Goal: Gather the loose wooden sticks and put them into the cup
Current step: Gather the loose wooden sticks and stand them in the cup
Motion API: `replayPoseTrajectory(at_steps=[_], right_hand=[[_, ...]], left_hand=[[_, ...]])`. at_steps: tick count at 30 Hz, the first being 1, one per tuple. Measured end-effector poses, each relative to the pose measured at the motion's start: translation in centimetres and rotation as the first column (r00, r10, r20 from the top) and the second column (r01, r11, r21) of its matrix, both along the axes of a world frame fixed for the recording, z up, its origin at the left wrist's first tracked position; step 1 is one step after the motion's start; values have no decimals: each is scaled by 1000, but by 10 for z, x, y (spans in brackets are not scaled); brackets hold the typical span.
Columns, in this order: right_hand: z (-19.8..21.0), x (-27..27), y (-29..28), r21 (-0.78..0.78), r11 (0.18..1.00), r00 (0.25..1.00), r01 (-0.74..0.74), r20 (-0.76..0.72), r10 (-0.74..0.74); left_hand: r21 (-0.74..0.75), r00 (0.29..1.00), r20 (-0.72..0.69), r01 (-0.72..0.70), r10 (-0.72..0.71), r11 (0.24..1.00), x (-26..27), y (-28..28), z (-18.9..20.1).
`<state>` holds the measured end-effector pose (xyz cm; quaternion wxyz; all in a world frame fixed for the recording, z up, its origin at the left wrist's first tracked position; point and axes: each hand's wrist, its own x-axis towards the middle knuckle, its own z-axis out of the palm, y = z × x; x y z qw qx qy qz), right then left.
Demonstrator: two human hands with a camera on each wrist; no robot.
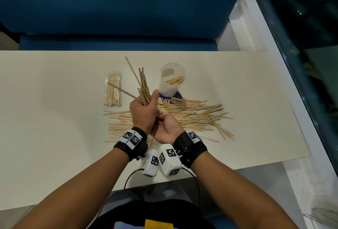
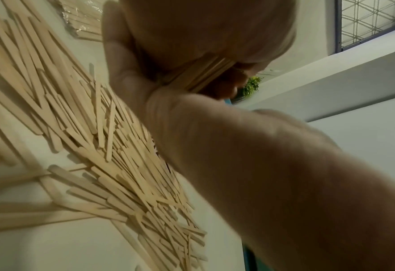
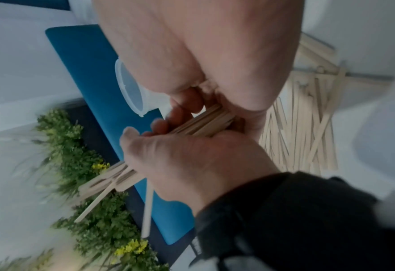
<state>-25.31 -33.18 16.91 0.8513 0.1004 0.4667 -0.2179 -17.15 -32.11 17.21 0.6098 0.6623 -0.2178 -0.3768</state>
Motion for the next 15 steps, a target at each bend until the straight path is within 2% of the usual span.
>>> replayPoseTrajectory(at_steps=[2, 3, 4, 5, 6, 7, 8, 10, 12, 15], right_hand=[[5, -1, 3, -124, 961, 966, -247, -108, 235], [9, -3, 3, -203, 885, 898, -418, -241, 369], [11, -5, 1, -277, 791, 814, -546, -398, 422], [13, -7, -6, -341, 690, 722, -638, -576, 383], [15, -9, -16, -392, 601, 637, -696, -723, 267], [20, -10, -26, -446, 536, 590, -717, -797, 126], [29, -11, -37, -513, 488, 596, -706, -803, 18], [47, -9, -56, -647, 416, 699, -639, -714, -38], [60, -4, -70, -708, 337, 763, -621, -644, 53], [71, -2, -79, -700, 159, 717, -696, -664, 214]], left_hand=[[35, 999, 37, -16, 15, 999, 4, -3, -4], [49, 998, 67, 5, -8, 999, 8, -4, -6], [63, 994, 96, 46, -52, 997, 13, -5, -7], [78, 986, 124, 101, -111, 992, 16, -4, -8], [96, 972, 157, 159, -172, 983, 18, -2, -10], [116, 952, 194, 218, -237, 969, 19, 2, -11], [131, 926, 226, 277, -301, 952, 19, 6, -11], [159, 868, 275, 383, -413, 910, 15, 15, -10], [195, 808, 307, 465, -504, 864, 11, 21, -12], [263, 783, 267, 502, -562, 824, 9, 27, -16]])
